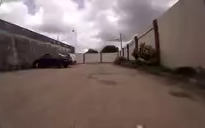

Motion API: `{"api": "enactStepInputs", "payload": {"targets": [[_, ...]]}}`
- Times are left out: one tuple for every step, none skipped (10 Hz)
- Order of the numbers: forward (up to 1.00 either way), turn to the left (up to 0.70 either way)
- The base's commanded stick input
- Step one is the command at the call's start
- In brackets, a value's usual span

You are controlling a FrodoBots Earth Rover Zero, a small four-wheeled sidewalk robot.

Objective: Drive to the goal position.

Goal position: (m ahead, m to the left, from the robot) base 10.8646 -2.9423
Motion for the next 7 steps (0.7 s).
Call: {"api": "enactStepInputs", "payload": {"targets": [[0.5,0.0],[0.5,0.0],[0.5,0.0],[0.5,0.0],[0.5,0.0],[0.5,0.0],[0.5,0.0]]}}
